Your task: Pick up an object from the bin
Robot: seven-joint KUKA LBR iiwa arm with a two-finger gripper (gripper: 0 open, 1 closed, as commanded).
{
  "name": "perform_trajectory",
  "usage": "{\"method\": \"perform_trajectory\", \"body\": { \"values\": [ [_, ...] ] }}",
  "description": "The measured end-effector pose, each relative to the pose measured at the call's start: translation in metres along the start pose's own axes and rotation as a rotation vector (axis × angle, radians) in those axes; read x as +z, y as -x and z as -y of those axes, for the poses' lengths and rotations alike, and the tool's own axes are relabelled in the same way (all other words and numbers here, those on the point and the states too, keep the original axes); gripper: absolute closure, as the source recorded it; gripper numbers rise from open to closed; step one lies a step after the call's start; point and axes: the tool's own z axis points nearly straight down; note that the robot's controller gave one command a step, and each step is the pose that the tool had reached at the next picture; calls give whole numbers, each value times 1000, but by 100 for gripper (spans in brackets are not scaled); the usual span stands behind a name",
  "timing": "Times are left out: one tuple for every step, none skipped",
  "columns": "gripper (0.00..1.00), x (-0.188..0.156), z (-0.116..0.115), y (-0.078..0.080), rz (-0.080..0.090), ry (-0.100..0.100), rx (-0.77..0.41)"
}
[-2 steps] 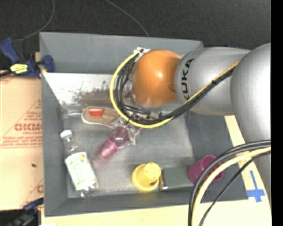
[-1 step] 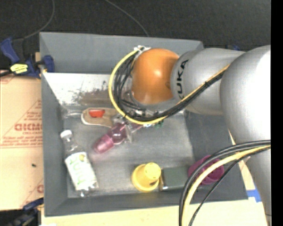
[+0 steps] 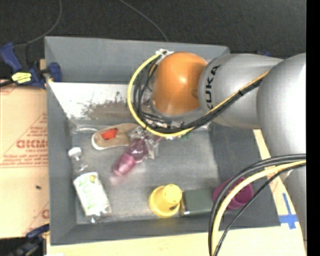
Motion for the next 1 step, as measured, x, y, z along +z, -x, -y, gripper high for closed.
{"method": "perform_trajectory", "body": {
  "values": [
    [100, -20, 12, 3, -1, -8, 103]
  ]
}}
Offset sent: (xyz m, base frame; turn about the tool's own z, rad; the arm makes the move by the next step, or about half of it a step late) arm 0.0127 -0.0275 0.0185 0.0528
